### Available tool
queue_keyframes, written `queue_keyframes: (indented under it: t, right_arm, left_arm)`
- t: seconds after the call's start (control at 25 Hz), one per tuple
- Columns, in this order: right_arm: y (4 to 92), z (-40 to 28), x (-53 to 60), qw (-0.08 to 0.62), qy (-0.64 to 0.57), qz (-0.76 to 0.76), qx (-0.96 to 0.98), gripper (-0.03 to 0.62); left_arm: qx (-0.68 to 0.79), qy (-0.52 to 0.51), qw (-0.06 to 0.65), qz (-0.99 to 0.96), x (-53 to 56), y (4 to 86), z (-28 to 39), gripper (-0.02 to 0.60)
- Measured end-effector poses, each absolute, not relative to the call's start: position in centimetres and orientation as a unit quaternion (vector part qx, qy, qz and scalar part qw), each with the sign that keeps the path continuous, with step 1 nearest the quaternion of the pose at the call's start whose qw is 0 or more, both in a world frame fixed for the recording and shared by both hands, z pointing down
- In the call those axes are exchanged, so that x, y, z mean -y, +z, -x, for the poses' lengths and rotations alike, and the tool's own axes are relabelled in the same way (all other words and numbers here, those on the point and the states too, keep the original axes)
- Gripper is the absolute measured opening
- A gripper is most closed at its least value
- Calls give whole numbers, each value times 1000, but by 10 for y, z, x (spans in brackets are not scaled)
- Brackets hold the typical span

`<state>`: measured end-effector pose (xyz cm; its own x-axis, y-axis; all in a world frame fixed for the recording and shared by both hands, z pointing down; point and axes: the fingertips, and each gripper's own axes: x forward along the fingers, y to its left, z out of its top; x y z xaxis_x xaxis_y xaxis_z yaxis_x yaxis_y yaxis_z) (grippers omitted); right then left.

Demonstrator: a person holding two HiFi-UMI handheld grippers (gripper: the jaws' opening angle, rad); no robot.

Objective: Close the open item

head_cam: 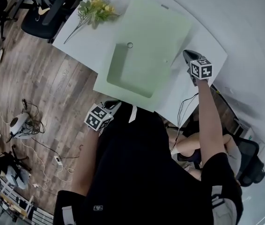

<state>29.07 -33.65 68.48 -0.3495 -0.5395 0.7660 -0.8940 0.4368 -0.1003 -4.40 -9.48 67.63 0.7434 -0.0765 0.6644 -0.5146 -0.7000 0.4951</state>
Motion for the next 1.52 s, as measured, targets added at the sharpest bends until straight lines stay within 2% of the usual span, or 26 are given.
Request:
queue_keyframes:
  t: [0.24, 0.44, 0.88, 1.16, 1.28, 1.32, 1.36, 1.4, 1.52]
  right_arm:
    - [709, -296, 368, 328, 274, -472, 771, 9]
    - [715, -295, 384, 300, 297, -471, 775, 9]
    - [650, -306, 420, 165, 293, -456, 824, 9]
    - [638, -336, 450, 159, 289, -494, 804, 9]
    - [631, -345, 466, 95, 330, -492, 801, 16]
    - [628, -343, 469, 61, 348, -479, 804, 59]
    - [625, -339, 471, 32, 363, -464, 807, 131]
    - [623, -335, 471, 15, 373, -452, 810, 169]
    - [632, -326, 472, 25, 383, -440, 812, 206]
  left_arm:
    - [224, 266, 410, -843, 107, 675, 46, 6]
    - [227, 289, 402, -839, 113, 678, 50, 6]
    - [239, 288, 385, -844, 133, 678, 46, 6]
    - [226, 302, 381, -844, 132, 681, 43, 6]
    - [226, 303, 385, -842, 132, 681, 43, 6]
    - [227, 303, 387, -841, 132, 682, 43, 6]
    - [229, 302, 388, -840, 132, 683, 43, 6]
    - [229, 302, 389, -840, 132, 683, 42, 6]
    - [228, 301, 393, -838, 135, 683, 42, 6]
